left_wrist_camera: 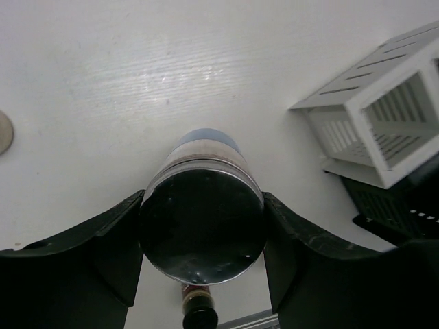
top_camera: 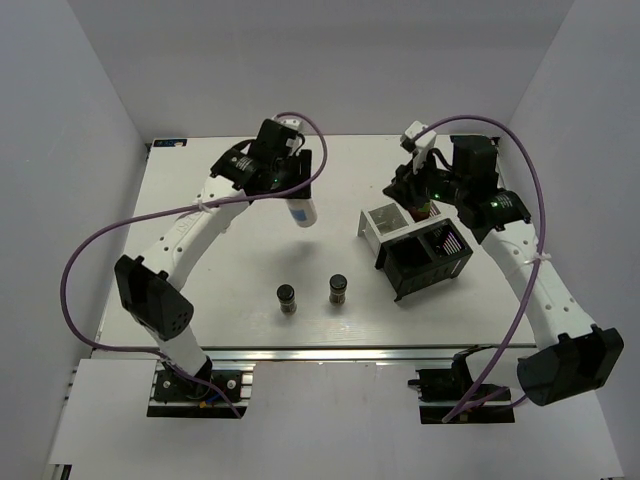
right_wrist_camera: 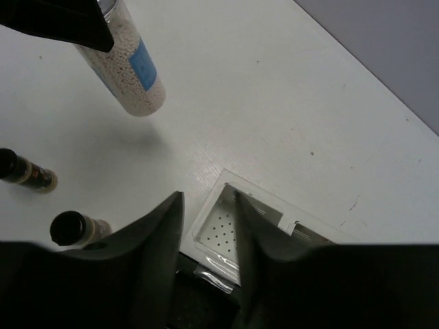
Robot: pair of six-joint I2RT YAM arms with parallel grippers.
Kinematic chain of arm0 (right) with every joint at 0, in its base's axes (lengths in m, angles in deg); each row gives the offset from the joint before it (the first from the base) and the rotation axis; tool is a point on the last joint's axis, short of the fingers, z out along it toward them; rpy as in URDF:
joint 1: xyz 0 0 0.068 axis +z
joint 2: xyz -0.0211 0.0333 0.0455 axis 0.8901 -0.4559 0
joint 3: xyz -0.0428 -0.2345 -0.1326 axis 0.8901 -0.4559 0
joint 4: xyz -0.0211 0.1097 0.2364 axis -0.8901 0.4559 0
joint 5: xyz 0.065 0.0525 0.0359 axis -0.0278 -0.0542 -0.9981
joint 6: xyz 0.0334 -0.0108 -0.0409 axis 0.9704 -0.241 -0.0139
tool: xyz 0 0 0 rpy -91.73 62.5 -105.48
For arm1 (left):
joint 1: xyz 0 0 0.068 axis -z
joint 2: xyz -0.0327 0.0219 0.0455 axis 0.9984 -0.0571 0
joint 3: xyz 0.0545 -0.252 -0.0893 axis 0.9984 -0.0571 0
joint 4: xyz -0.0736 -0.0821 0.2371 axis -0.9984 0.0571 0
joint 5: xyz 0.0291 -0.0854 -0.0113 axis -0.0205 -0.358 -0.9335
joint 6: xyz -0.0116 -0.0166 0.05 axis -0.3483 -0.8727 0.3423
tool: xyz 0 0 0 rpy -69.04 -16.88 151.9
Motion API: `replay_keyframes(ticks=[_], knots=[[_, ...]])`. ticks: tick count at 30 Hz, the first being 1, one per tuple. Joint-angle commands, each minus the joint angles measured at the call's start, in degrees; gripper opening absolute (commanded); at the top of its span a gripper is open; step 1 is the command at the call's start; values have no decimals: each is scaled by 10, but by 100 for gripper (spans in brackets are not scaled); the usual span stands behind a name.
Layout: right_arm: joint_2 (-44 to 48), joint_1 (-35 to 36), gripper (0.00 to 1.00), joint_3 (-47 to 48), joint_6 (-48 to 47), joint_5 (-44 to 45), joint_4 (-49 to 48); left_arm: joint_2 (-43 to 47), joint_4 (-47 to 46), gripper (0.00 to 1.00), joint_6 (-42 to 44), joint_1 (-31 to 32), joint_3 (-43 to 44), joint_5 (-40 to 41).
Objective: Organize the condiment bottles
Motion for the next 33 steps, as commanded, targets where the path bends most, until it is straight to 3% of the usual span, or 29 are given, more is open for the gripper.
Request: replay_keyframes(ticks=[1,2,3,10,25,33], knots=[[24,-9,35,27,36,-6,-30,-18,16,0,8,28,85,-32],[27,-11,22,27,38,-6,-32,-34,20,0,11,33,120,-36],[29,-13,0,26,40,-2,-32,-41,20,0,12,41,136,-40],[46,-29,0,28,58,52,-44,-99,8,0,5,69,246,-56],[89,-51,0,-32,66,59,-78,-131,-125,0,-34,111,245,-145],[102,-63,0,-45,65,67,-80,-164,-147,0,-40,124,244,-166]])
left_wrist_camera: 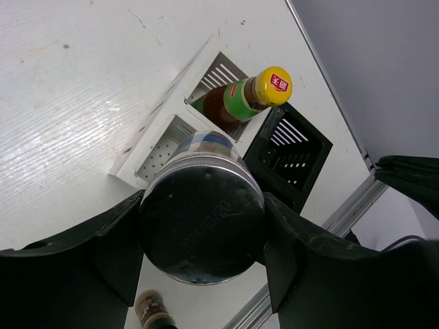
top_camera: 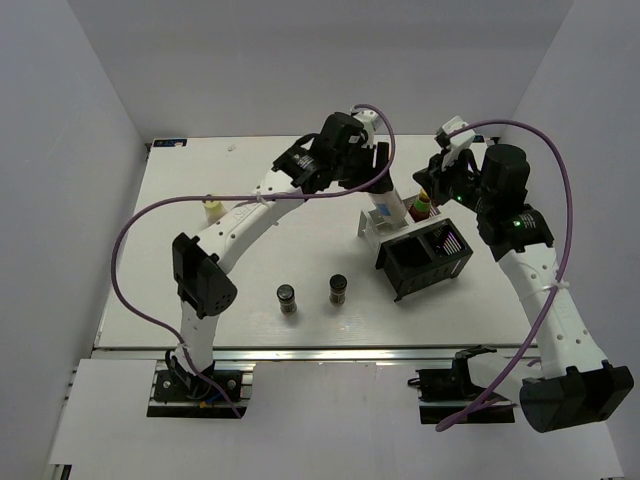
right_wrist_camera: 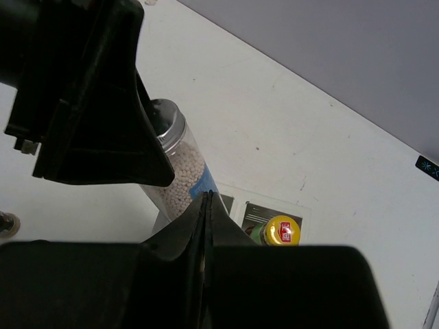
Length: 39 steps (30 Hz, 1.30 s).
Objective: Organize the condiment bottles
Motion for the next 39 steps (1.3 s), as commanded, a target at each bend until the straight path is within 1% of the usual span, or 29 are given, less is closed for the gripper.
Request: replay_keyframes(ticks=[1,7,19,20,21,27,32,34,39], knots=[[19,-7,0,-4,5,9,-25,5,-44,0,-8,7,23,-19],[22,-10,0,-11,5,9,-27,3,-38,0,8,11,10,-4],[27,-13,0,-29,1,10,-37,-18,1,0,64,42,-7,60],[26,-13,0,-29,1,9,-38,-21,1,0,66,43,-10,60],[26,-12,0,-29,1,7,-38,-21,-1,0,67,43,-11,78],[28,-13,0,-36,-5,10,-39,-25,-14,0,76,44,-34,91],[31,-13,0,-44,-6,14,-41,-39,-24,11,80,44,-47,89],[31,-13,0,-46,-7,16,-41,-47,-29,22,81,44,-47,86],[31,-13,0,-49,-7,16,-42,-58,-42,46,80,44,-43,83]])
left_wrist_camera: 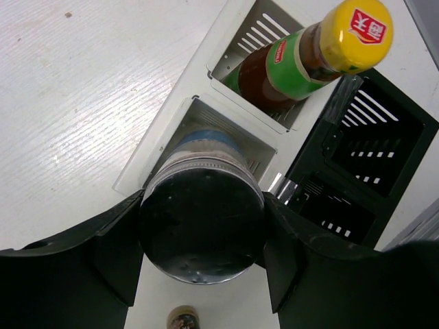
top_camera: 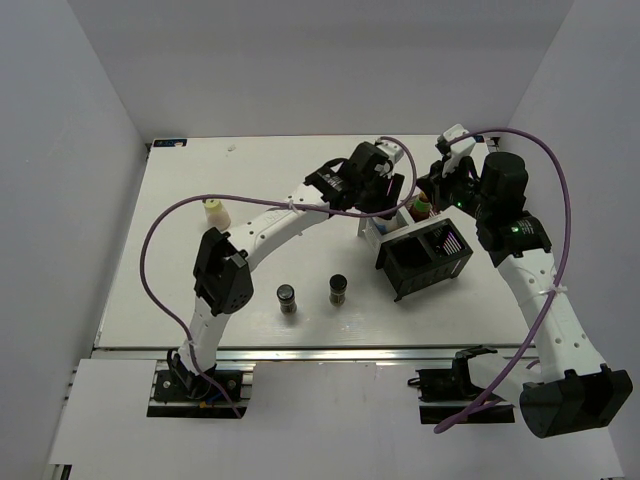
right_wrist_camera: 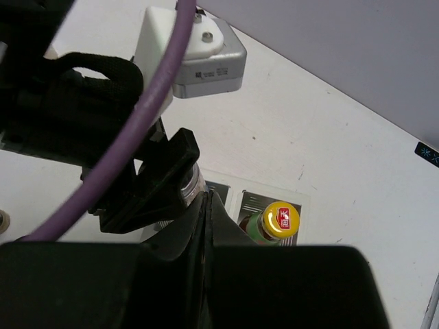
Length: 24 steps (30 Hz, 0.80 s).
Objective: Organize the condiment bottles
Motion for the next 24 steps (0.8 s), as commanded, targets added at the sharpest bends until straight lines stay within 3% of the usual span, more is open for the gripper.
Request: replay_keyframes(ticks=[1,4,9,12,15,20,21,24], knots=[[13,-3,0,-8,-5,7,-25,3,-11,54,6,2,6,4],[13,-3,0,-8,-5,8,-26,-1,-9,70,6,2,17,1],[14,-4,2,-8,-12,8,-23,9,-10,82,5,2,20,-5],[18,-3,14,-9,-19,0,-20,24,-17,87,0,2,20,-9],[23,-4,37,-11,-20,-8,-21,39,-20,89,-5,2,25,-10],[34,-4,54,-9,-36,-34,-12,73,-9,90,-11,2,35,33],[37,-4,62,-10,-48,-42,-10,82,-9,90,-13,-1,29,43],[53,-4,73,-20,-74,-94,-1,131,-17,90,-25,-22,-6,57]])
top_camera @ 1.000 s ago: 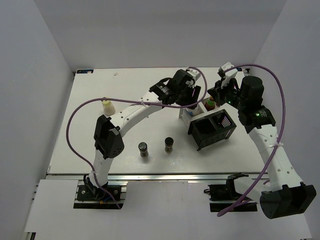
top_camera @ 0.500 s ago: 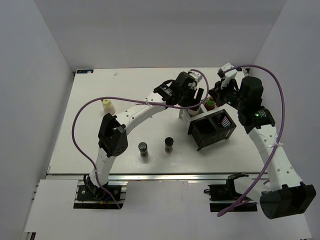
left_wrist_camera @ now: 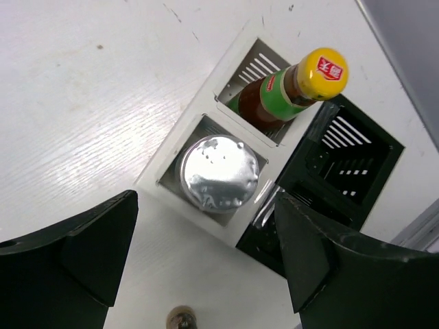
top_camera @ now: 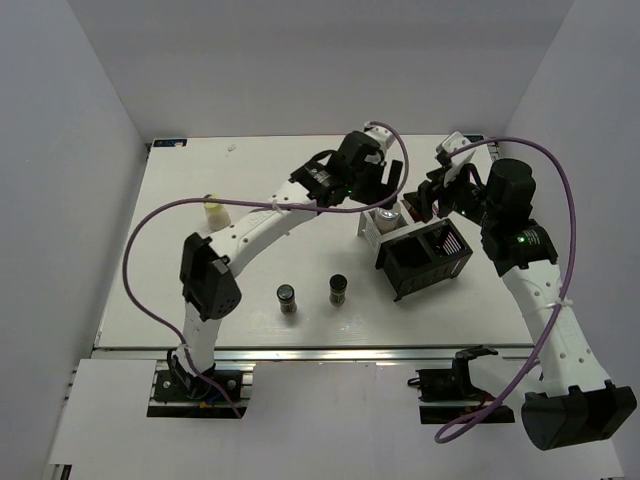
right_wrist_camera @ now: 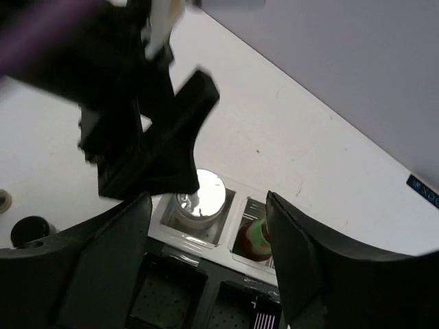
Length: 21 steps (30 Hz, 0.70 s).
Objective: Organize the condiment bottles
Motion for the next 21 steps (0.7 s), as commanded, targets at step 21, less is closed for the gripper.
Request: replay_keyframes(ticks=[21], knots=[[-136,217,89,-44,-316,-163,196,512,-30,98,-87,-146,-456,65]])
